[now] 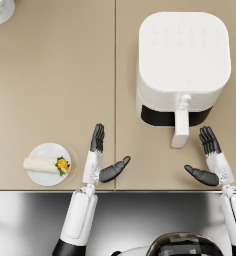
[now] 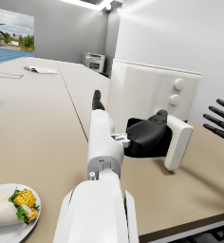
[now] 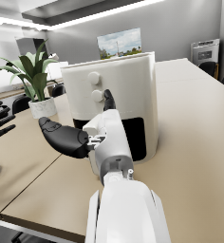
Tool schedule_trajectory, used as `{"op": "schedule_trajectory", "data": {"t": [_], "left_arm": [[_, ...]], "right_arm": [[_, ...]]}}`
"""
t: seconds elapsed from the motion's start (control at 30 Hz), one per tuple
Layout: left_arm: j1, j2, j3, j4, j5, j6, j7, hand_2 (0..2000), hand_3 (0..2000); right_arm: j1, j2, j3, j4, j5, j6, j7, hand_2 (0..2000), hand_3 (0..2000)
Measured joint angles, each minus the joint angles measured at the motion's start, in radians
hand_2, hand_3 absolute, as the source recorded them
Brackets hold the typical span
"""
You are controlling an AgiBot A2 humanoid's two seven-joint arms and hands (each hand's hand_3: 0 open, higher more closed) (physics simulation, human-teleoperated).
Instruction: Pick up the chicken rolls and place it into the air fryer
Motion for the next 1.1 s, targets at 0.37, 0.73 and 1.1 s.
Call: {"op": "schedule_trajectory", "data": {"t": [0.37,0.73,1.1], "left_arm": [[-0.013,0.01,-0.016,-0.006,0.0,-0.082,-0.082,0,0],[-0.055,0.028,-0.19,-0.059,0.132,-0.1,-0.1,0,0],[-0.13,0.059,-0.388,-0.153,0.625,-0.101,-0.101,0,0]], "right_arm": [[0.001,-0.02,0.005,0.003,0.0,-0.086,0.087,0,0],[0.029,-0.067,-0.023,0.004,0.088,-0.099,0.101,0,0],[0.043,-0.102,-0.005,-0.021,0.284,-0.1,0.101,0,0]]}}
